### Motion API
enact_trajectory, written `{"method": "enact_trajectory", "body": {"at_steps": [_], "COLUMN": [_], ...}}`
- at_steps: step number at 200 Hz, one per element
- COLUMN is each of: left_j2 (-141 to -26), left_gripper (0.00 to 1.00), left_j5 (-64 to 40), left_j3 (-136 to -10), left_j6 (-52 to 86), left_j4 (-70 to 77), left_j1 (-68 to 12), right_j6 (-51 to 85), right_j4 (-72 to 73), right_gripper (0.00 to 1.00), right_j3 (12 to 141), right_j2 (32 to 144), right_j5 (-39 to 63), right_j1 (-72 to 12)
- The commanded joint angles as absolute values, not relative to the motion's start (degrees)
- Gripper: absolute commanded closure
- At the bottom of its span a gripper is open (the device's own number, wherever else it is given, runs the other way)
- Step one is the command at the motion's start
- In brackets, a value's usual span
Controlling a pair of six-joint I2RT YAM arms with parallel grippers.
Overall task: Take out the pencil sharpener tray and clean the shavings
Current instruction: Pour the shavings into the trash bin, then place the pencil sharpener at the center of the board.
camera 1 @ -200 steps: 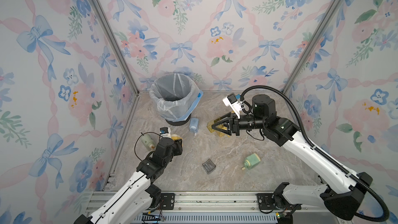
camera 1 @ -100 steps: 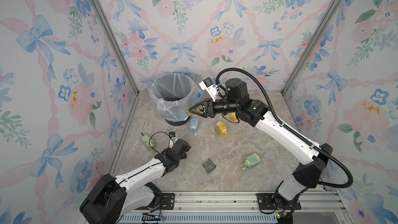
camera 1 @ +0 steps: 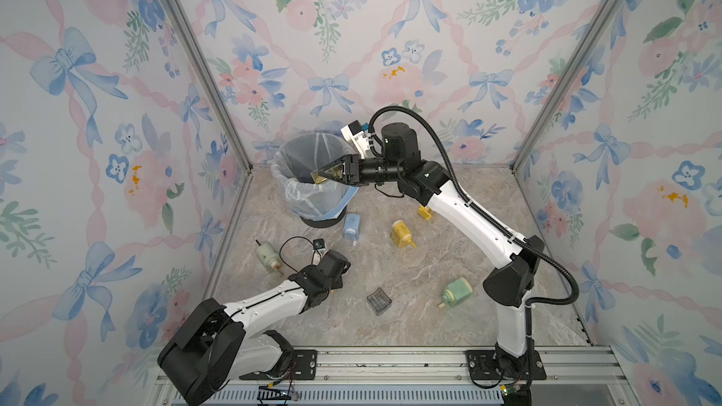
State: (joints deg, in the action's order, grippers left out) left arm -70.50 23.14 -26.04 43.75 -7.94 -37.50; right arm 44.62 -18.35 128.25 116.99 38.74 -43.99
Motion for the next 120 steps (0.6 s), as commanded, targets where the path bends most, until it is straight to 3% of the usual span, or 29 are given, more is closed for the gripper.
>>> {"method": "enact_trajectory", "body": {"at_steps": [1, 11, 23, 30, 57, 70, 77, 99, 120], "left_j2": [-72.64, -72.54, -72.22, -71.86, -71.63, -71.93, -71.96, -72.54, -72.54], "left_gripper": [1.0, 1.0, 0.84, 0.79, 0.67, 0.65, 0.69, 1.0, 1.0], "left_j5": [21.5, 21.49, 22.16, 22.39, 22.99, 22.59, 22.46, 23.41, 22.36], "left_j3": [-25.99, -25.84, -25.96, -25.93, -26.57, -26.98, -27.15, -27.63, -27.97], "left_j6": [43.08, 43.23, 43.21, 43.2, 41.65, 40.77, 40.48, 39.56, 39.66], "left_j4": [-7.84, -7.83, -7.87, -7.83, -7.98, -8.0, -8.15, -9.01, -11.7], "left_j1": [-37.84, -37.95, -38.26, -38.28, -38.29, -38.24, -38.3, -37.97, -36.39], "right_j6": [53.04, 55.03, 57.85, 59.94, 67.72, 70.89, 72.44, 76.63, 81.75], "right_j4": [-15.16, -14.45, -13.47, -11.98, -6.15, -3.89, -3.21, -1.92, -0.19], "right_gripper": [0.6, 0.61, 0.61, 0.62, 0.63, 0.63, 0.63, 0.63, 0.63], "right_j3": [132.95, 134.52, 135.9, 136.05, 135.96, 136.39, 137.11, 139.95, 142.43], "right_j2": [119.35, 120.48, 121.84, 122.53, 124.59, 125.51, 126.28, 128.93, 131.66], "right_j5": [38.73, 38.25, 37.63, 37.38, 36.44, 35.7, 35.27, 34.39, 33.57], "right_j1": [-43.4, -43.42, -43.51, -43.49, -43.42, -43.36, -43.38, -43.39, -43.41]}}
